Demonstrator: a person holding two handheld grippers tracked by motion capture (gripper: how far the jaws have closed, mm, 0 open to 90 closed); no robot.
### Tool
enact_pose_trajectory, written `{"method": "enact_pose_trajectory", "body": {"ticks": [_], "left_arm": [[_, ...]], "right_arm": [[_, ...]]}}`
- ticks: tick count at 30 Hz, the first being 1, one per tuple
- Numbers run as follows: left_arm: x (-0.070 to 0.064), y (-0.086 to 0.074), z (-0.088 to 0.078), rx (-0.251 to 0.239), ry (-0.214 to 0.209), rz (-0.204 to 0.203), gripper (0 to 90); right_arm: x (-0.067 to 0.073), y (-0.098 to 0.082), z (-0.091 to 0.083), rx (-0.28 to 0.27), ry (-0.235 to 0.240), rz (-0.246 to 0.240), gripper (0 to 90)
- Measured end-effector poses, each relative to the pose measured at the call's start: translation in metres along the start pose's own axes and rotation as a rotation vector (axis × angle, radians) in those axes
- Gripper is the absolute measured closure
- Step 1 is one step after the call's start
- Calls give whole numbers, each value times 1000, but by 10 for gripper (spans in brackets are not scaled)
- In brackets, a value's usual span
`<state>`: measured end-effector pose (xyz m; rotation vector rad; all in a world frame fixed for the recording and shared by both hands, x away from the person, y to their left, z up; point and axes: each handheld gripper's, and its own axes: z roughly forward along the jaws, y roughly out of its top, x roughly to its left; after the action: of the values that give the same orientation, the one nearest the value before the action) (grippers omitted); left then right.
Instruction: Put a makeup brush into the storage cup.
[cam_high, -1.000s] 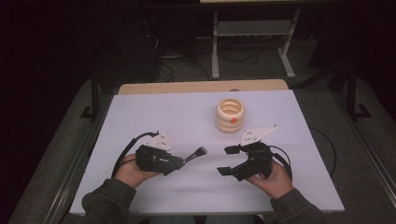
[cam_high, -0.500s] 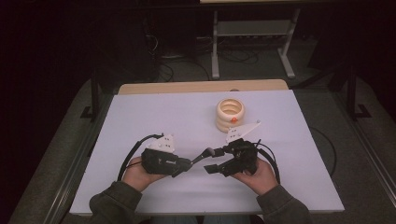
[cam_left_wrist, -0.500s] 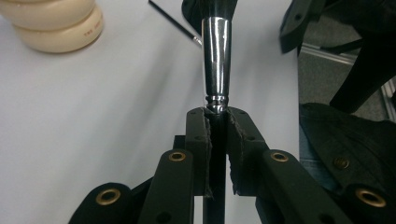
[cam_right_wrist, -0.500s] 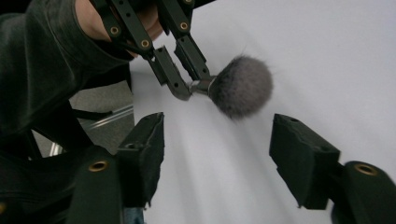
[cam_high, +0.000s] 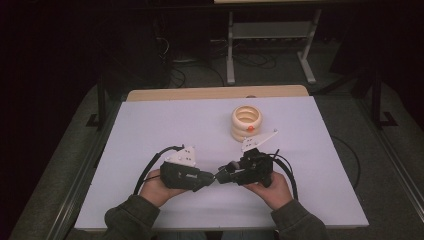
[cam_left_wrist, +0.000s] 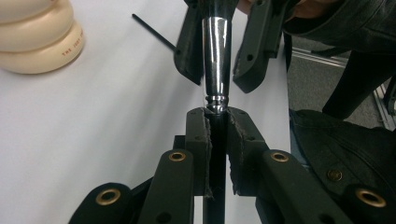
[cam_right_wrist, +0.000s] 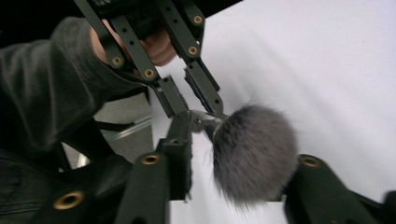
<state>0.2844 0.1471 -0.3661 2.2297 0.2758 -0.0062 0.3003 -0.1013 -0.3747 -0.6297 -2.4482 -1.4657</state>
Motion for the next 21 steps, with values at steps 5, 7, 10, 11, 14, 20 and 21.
{"method": "enact_pose_trajectory", "body": {"ticks": [5, 7, 10, 11, 14, 20, 21], "left_arm": [[-1, 0, 3, 5, -3, 8, 797], [-2, -2, 5, -4, -11, 0, 797], [-3, -2, 5, -2, 5, 13, 783], [-4, -1, 6, 1, 12, 16, 778], [-5, -1, 7, 32, 45, 24, 713], [-5, -10, 4, 28, 60, -10, 660], [-5, -12, 3, 25, 68, -20, 656]], "right_arm": [[-4, 0, 0, -13, 51, 39, 757], [-5, 0, 1, 1, 57, 43, 765], [-4, 0, 0, 6, 57, 43, 768], [-5, 1, -1, 14, 57, 44, 768], [-5, 3, -1, 28, 39, 44, 768], [-7, 2, -7, 55, 14, 29, 769], [-8, 2, -9, 65, 5, 35, 769]]}}
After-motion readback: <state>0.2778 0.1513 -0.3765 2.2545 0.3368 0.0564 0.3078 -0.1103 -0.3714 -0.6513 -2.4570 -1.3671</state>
